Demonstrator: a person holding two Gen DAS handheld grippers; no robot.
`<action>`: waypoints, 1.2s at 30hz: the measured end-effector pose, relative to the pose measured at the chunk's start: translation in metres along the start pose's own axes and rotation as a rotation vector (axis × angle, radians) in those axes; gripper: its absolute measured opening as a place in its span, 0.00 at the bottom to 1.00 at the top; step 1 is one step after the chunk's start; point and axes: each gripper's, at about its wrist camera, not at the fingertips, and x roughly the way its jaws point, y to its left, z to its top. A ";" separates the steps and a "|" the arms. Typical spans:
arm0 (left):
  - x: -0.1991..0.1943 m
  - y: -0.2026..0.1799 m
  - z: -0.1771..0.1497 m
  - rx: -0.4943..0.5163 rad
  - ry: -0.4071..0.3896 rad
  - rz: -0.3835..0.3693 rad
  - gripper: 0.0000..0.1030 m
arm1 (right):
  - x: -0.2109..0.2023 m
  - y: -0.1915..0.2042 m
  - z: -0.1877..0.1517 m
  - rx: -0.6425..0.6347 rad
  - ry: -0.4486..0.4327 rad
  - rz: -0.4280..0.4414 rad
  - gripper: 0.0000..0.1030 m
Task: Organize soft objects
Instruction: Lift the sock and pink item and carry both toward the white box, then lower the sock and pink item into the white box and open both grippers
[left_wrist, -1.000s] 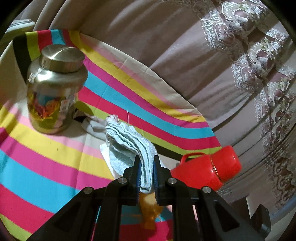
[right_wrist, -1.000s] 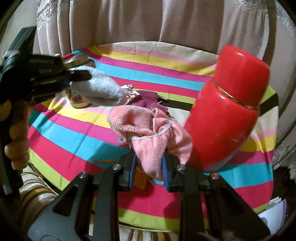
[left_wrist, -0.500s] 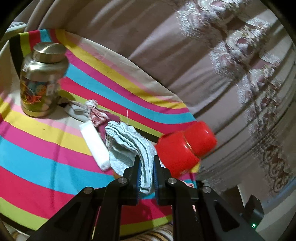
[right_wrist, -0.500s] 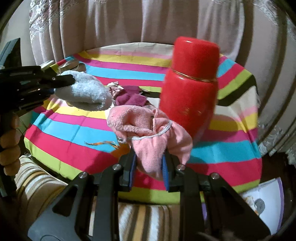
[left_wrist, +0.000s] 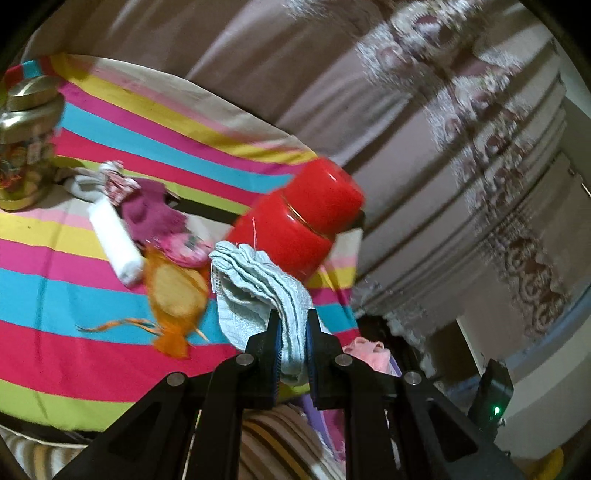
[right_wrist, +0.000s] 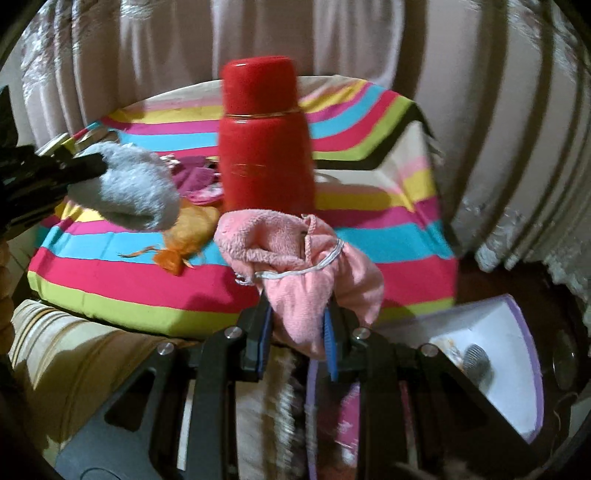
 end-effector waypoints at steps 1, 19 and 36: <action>0.002 -0.005 -0.003 0.009 0.008 -0.004 0.12 | -0.003 -0.008 -0.002 0.013 0.002 -0.011 0.27; 0.056 -0.084 -0.063 0.139 0.215 -0.099 0.12 | -0.025 -0.100 -0.037 0.152 0.030 -0.188 0.27; 0.083 -0.127 -0.101 0.223 0.354 -0.200 0.41 | -0.041 -0.142 -0.046 0.234 0.034 -0.340 0.57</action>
